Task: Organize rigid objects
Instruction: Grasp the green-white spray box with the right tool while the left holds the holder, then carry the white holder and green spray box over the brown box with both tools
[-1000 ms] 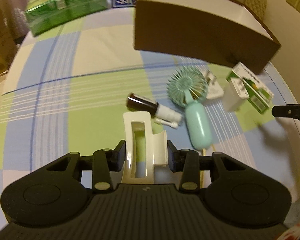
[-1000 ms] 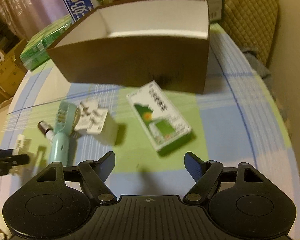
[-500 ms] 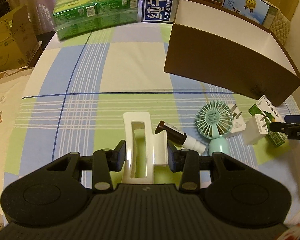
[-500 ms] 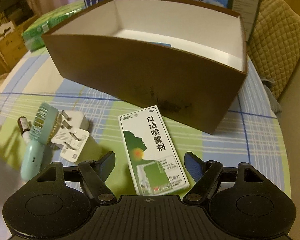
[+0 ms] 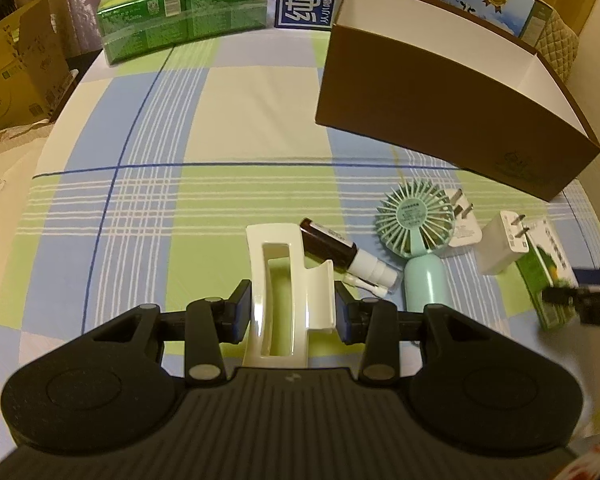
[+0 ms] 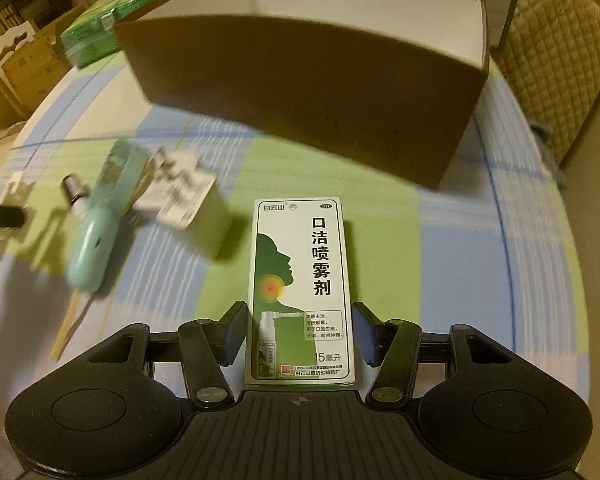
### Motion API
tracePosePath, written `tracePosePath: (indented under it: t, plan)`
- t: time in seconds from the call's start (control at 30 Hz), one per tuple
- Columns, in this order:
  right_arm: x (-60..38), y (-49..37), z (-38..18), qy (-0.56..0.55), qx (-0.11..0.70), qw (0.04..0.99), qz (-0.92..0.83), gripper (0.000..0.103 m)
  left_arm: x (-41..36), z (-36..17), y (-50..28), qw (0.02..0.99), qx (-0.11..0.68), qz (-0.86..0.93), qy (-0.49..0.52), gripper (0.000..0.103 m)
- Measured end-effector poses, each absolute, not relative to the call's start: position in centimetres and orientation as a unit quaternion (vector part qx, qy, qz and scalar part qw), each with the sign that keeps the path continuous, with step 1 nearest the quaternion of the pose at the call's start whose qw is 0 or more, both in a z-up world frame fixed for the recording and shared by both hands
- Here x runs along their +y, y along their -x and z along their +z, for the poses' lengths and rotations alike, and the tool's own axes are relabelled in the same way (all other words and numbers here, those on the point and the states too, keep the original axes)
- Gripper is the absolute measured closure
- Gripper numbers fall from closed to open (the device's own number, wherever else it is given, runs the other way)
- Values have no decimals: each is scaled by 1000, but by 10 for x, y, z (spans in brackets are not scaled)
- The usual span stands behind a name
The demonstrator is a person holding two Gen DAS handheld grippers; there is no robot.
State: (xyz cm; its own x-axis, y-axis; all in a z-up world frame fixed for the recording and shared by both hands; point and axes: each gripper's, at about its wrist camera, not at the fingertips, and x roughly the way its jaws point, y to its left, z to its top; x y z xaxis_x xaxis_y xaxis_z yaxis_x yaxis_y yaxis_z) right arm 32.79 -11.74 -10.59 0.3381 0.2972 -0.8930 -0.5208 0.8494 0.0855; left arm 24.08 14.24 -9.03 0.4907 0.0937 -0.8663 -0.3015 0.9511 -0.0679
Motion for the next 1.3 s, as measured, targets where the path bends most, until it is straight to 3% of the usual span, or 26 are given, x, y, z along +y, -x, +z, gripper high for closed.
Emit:
tracePosePath:
  t: [0.23,0.47,0.73,0.8,1.0,1.3]
  plan:
    - [-120,-328,-107,80,528,810,244,44,138,-90,-241,858,492,105,102,67]
    - [-112,-332,-108,92,517,816,241,43,137,-85,-240,863,486,99,99,67]
    - [-104,-335,-115,111,518,814,238,44,134,-81,-240,867,479,92,96,67]
    - [-103,-334,-116,115,518,814,238,50,133,-80,-240,869,478,90,96,67]
    - [-109,-329,-116,117,515,815,237,51,130,-76,-240,872,473,86,94,67]
    - [-125,-322,-89,94,503,826,235,51,126,-63,-244,880,460,77,90,67]
